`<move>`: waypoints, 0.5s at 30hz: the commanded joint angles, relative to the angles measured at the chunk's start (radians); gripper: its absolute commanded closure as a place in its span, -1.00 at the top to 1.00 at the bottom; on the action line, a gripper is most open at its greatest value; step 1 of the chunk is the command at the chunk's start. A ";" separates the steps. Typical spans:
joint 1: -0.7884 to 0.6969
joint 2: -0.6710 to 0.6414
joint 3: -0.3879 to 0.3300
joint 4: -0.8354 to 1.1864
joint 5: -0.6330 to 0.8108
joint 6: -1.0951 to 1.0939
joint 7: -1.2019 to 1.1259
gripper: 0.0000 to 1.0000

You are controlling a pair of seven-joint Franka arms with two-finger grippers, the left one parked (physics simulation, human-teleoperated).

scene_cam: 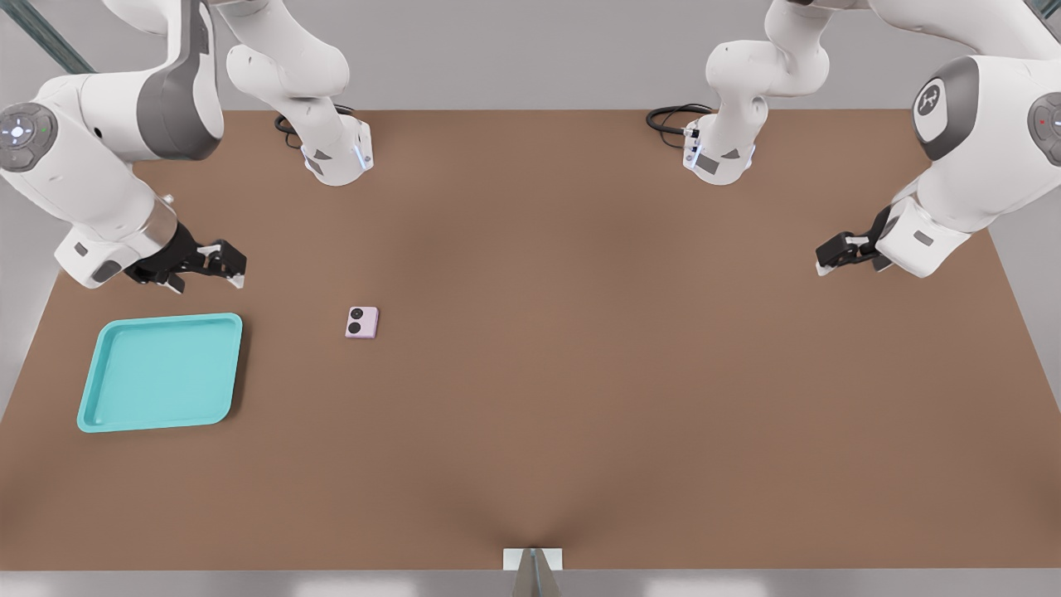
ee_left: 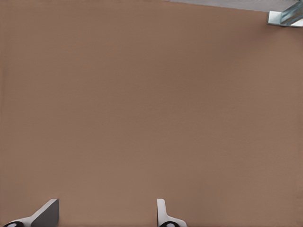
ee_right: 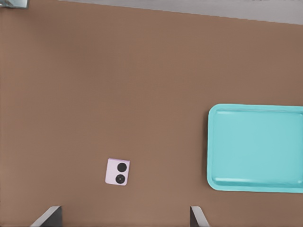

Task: Keep left arm still and place phone on the tray with right arm

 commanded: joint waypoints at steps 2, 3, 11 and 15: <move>-0.025 0.005 0.002 0.000 0.002 0.007 -0.007 1.00; -0.025 0.006 0.004 -0.004 0.002 0.007 -0.003 1.00; -0.024 0.158 0.119 -0.118 -0.010 0.178 0.175 1.00; -0.024 0.117 0.183 -0.294 -0.009 0.307 0.418 1.00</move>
